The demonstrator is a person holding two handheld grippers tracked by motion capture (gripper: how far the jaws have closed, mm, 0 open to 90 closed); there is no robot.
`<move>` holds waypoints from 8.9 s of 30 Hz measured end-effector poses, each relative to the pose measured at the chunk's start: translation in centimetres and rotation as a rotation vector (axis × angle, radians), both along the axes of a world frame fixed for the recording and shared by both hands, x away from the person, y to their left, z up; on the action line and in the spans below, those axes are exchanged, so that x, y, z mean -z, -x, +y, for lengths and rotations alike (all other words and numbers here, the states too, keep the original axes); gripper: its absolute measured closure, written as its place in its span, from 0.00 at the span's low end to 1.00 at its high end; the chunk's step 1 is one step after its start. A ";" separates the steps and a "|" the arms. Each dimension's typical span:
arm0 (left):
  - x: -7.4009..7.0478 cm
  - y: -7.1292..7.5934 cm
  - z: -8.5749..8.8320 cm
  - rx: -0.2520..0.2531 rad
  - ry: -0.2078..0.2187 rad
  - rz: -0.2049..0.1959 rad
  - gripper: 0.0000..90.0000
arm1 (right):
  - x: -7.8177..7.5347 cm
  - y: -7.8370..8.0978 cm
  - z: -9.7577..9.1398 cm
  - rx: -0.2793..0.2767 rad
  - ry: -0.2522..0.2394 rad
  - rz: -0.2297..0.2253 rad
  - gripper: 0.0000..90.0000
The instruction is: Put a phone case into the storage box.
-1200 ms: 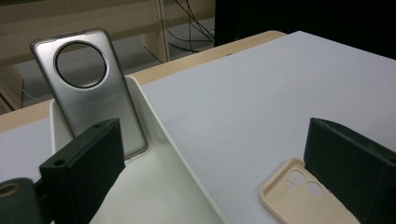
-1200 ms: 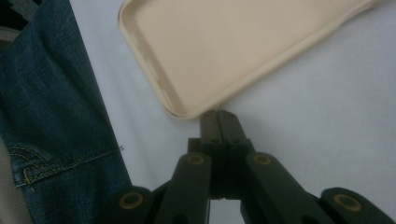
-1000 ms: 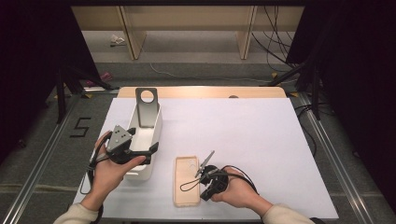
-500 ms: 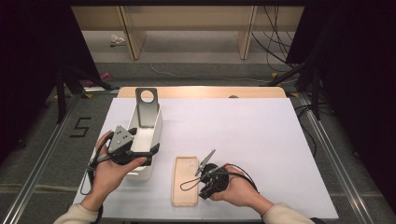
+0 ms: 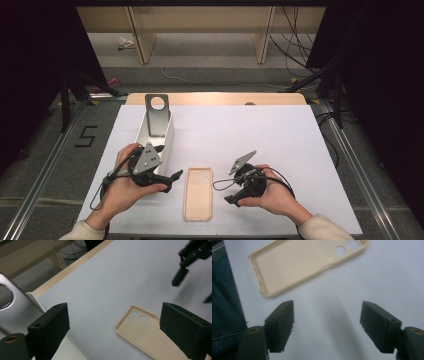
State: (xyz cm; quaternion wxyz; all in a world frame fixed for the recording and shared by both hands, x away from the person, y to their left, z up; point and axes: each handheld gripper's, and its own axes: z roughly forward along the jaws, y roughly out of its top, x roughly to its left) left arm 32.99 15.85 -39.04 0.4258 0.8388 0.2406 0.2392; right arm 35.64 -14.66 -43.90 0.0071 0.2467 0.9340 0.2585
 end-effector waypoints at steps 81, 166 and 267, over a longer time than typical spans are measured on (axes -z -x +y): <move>7.3 3.2 -9.4 0.439 -0.633 0.263 0.32 | -0.7 -0.9 -5.6 0.171 -0.085 -0.046 0.21; 4.4 4.3 -10.7 0.516 -0.676 0.147 0.97 | -1.2 -2.7 -2.1 0.251 -0.290 0.013 0.31; 0.8 -3.4 -6.0 -0.185 0.341 0.127 0.32 | -4.1 -4.8 -1.6 0.419 -0.569 0.049 0.91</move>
